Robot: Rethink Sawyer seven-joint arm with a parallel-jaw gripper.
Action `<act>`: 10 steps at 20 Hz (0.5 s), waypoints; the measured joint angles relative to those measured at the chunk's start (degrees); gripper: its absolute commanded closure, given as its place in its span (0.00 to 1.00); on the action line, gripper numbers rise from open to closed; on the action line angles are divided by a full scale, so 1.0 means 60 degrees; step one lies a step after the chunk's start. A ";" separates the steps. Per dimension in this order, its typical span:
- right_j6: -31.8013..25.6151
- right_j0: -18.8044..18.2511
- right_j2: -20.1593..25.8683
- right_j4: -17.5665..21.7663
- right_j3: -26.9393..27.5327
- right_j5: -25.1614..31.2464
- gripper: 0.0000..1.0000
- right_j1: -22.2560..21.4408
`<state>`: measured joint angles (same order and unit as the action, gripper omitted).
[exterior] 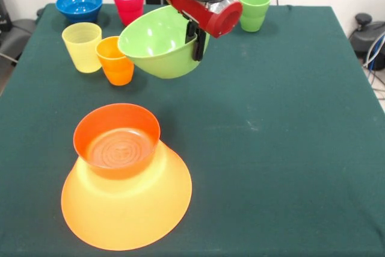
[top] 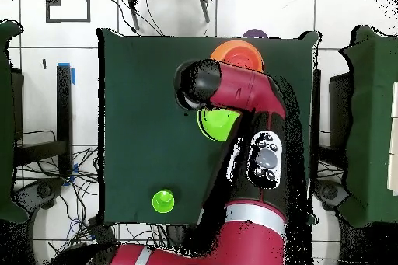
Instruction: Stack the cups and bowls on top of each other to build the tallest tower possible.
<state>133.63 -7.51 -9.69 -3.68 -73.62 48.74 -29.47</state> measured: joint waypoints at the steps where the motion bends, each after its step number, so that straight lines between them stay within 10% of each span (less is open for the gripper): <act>1: 0.0000 0.0001 -0.0001 0.0004 0.0166 0.0190 1.00 0.0017; 10: 0.0000 0.0000 -0.0091 0.0008 0.1481 0.2050 1.00 -0.0047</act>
<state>133.63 -7.51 -10.23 -3.63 -64.73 61.03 -29.75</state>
